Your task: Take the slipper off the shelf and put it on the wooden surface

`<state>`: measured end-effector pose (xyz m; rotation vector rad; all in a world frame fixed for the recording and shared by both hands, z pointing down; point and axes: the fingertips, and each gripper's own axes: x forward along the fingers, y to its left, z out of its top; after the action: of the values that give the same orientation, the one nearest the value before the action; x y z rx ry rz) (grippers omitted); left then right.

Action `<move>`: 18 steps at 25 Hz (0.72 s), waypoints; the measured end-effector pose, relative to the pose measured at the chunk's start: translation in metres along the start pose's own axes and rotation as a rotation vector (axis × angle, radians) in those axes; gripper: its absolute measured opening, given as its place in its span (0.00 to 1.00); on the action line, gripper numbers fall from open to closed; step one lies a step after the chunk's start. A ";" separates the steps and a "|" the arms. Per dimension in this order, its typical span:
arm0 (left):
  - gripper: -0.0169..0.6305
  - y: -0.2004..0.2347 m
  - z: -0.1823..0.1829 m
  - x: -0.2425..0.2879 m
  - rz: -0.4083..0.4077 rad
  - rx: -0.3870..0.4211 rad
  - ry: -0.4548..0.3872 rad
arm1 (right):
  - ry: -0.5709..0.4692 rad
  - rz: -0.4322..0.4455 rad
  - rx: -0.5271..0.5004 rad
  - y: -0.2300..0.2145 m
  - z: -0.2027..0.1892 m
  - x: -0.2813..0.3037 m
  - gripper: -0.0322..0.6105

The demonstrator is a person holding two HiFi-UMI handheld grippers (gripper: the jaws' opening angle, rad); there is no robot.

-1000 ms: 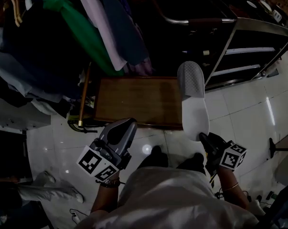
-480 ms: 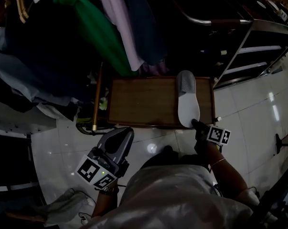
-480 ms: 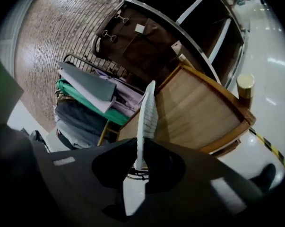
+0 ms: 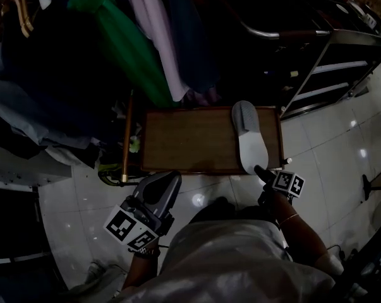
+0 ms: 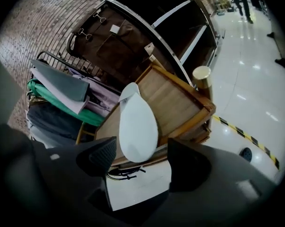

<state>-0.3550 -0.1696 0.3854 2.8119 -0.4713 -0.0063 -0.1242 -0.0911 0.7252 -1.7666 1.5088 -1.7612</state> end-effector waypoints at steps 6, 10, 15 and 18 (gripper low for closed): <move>0.03 -0.008 -0.006 0.027 -0.089 -0.020 0.005 | -0.034 -0.140 -0.068 -0.034 0.001 -0.036 0.61; 0.03 -0.022 -0.005 0.041 -0.151 -0.017 0.002 | -0.117 -0.078 -0.148 0.001 0.014 -0.083 0.61; 0.03 -0.047 0.002 0.055 -0.175 -0.014 -0.026 | -0.208 0.040 -0.389 0.070 0.043 -0.155 0.60; 0.03 -0.068 0.008 0.058 -0.179 -0.006 -0.028 | -0.235 0.150 -0.562 0.121 0.051 -0.180 0.59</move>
<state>-0.2790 -0.1289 0.3616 2.8416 -0.2242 -0.0837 -0.0957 -0.0339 0.5119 -1.9414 2.0970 -1.0724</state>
